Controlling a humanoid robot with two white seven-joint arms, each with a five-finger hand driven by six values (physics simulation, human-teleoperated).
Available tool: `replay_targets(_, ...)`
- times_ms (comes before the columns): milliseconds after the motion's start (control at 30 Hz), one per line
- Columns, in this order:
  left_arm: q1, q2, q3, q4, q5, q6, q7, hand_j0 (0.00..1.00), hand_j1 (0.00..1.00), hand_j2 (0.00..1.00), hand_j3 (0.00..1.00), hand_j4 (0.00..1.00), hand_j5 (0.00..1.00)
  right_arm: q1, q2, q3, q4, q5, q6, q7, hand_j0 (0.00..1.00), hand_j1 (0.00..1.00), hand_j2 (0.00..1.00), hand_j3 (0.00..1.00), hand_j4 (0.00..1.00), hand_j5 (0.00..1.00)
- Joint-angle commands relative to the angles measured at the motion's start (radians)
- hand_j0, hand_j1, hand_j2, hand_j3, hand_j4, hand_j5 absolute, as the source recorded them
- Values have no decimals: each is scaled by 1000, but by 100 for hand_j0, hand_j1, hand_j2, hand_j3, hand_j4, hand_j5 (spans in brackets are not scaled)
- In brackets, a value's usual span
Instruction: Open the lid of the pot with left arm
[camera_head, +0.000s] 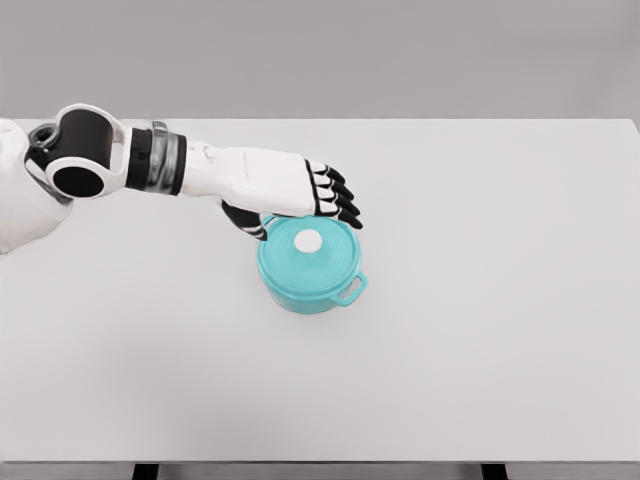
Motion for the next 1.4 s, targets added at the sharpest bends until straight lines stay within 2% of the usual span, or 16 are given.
replay_targets(0, 0, -41, -32, 1, -43, 3, 0, 100, 100, 100, 100, 100, 100, -2, 0, 0, -2, 0, 0, 0, 100, 100, 100, 100, 100, 100)
replay_targets(533, 5, -52, -50, 24, -87, 3, 0, 98, 98, 98, 98, 98, 98, -2, 0, 0, 0, 0, 0, 0, 100, 100, 100, 100, 100, 100)
replay_targets(600, 5, -53, -60, 27, -112, 3, 0, 92, 92, 92, 92, 92, 92, 0, 0, 0, 0, 0, 0, 0, 100, 100, 100, 100, 100, 100)
replay_targets(733, 5, -55, -61, 29, -116, 3, 0, 92, 92, 92, 92, 92, 92, 0, 0, 0, 0, 0, 0, 0, 100, 100, 100, 100, 100, 100)
replay_targets(833, 5, -55, -66, 31, -132, 3, 0, 84, 84, 84, 84, 84, 84, 0, 0, 0, 0, 0, 0, 0, 100, 100, 100, 100, 100, 100)
replay_targets(933, 5, -55, -67, 32, -141, 3, 0, 81, 81, 81, 81, 81, 81, 0, 0, 0, 0, 0, 0, 0, 100, 100, 100, 100, 100, 100)
replay_targets(1300, 5, -56, -87, 47, -156, 3, 0, 79, 79, 79, 79, 79, 79, 0, 0, 0, 0, 0, 0, 0, 100, 100, 100, 100, 100, 100)
replay_targets(1367, 5, -56, -87, 47, -158, 3, 0, 69, 69, 69, 69, 69, 69, 0, 0, 0, 0, 0, 0, 0, 100, 100, 100, 100, 100, 100)
